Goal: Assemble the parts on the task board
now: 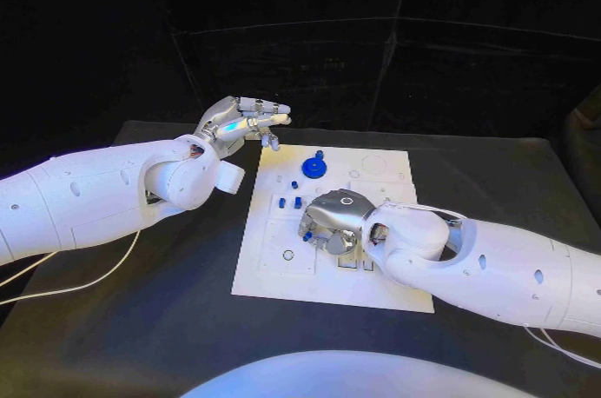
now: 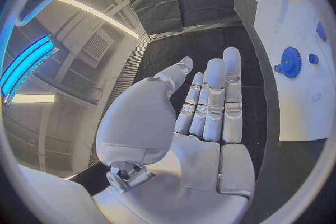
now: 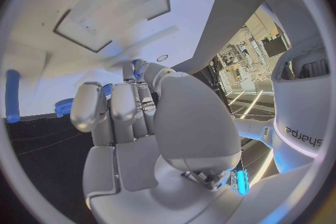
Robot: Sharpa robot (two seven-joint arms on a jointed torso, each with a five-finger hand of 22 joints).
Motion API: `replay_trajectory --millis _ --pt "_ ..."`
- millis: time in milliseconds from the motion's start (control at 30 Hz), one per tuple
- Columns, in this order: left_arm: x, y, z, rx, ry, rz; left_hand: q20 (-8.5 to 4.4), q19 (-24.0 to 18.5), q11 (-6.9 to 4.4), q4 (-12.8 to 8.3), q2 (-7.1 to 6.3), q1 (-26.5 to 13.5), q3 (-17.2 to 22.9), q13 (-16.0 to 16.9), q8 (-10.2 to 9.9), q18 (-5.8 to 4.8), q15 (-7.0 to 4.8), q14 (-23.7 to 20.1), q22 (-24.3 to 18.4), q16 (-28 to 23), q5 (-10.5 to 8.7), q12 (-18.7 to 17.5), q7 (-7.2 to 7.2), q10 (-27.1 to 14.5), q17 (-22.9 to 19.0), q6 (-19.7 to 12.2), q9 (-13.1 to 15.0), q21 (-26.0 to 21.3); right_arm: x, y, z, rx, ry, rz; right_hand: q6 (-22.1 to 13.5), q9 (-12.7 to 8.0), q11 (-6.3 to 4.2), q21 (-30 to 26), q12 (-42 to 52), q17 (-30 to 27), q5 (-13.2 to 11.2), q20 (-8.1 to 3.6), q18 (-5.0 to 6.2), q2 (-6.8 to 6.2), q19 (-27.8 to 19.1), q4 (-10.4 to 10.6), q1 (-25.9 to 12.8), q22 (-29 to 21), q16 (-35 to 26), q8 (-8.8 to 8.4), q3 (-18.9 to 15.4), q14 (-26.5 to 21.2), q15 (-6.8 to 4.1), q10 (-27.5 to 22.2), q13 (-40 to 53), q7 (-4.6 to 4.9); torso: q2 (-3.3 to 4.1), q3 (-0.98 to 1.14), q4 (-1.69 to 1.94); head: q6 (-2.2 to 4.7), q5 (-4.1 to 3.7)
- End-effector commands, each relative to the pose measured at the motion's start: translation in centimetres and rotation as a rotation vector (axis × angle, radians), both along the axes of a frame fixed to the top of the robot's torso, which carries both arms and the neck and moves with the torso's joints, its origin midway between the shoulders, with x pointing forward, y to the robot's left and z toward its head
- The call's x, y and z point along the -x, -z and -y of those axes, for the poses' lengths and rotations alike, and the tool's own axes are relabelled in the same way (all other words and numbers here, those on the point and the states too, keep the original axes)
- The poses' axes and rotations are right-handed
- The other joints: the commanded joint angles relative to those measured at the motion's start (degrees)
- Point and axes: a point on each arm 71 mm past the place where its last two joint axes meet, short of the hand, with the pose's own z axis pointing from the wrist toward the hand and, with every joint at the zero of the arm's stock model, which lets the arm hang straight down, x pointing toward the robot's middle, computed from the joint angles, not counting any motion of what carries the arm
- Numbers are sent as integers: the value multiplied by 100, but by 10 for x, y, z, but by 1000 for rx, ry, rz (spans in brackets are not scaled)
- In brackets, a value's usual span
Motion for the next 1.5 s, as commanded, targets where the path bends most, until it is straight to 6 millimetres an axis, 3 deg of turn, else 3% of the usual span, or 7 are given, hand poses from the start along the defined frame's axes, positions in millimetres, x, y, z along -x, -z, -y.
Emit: replay_trajectory --millis 33,733,867,933,1000,1200,1500 --pt "0 -1 1 9 8 3 39 18 -5 12 46 -2 -30 6 37 79 16 -42 -6 21 29 37 -5 -40 -5 -31 -5 -20 -1 0 0 24 6 15 29 7 25 36 -35 -8 27 5 -42 -12 37 -20 -56 2 24 7 -8 149 -4 26 9 10 -1 2 -2 -2 -7" --pt "0 -1 1 8 8 1 39 18 -5 12 46 -2 -30 6 37 79 16 -42 -6 21 29 37 -5 -40 -5 -31 -5 -20 1 -1 -8 2 -11 10 -82 -9 58 4 -118 -57 67 24 -34 -85 -2 -16 -258 -39 30 -25 -112 131 21 -94 -9 29 -2 -1 4 -8 -18" --pt "0 -1 1 8 10 -1 39 18 -5 12 46 -2 -30 6 37 79 16 -42 -6 21 29 37 -5 -40 -5 -31 -5 -20 -1 -1 -6 -3 7 8 -543 -43 238 -441 -249 -620 62 124 105 -150 -503 -50 -328 -717 -418 -46 -164 -60 170 -767 -35 215 -4 1 -1 -7 -19" --pt "0 -1 1 8 11 -1 39 18 -5 12 46 -2 -30 6 37 79 16 -42 -6 21 29 37 -5 -40 -5 -31 -5 -20 -1 -1 -5 -3 16 8 -830 -39 307 -755 -228 -1019 52 188 203 -174 -819 -85 -349 -1154 -751 -40 -269 -213 215 -1111 -25 251 -1 2 -3 -2 -20" --pt "0 -1 1 8 12 -2 39 18 -5 12 46 -2 -30 6 37 79 16 -42 -6 21 29 37 -5 -40 -5 -31 -5 -20 -2 -1 -4 -3 20 8 -1034 -33 303 -999 -196 -1330 55 209 272 -163 -1033 -119 -344 -1470 -1016 -36 -393 -337 228 -1346 -14 241 -1 2 -4 -2 -21" --pt "0 -1 1 8 13 -4 39 18 -5 12 46 -2 -30 6 37 79 16 -42 -6 21 29 37 -5 -40 -5 -31 -5 -20 -1 -3 -1 -28 19 20 -1246 -26 282 -1178 -49 -1541 138 201 295 -177 -1101 -166 -348 -1666 -1164 -37 -713 -380 204 -1516 2 177 2 6 -1 -5 -27" --pt "0 -1 -2 7 9 -5 39 18 -5 12 46 -2 -30 6 37 79 16 -42 -6 21 29 37 -5 -40 -5 -31 -5 -20 7 -15 30 -103 56 30 -981 11 215 -1022 330 -1366 208 148 234 -53 -796 -179 -317 -1423 -942 37 -970 -196 148 -1294 22 133 -9 2 -14 37 -59"
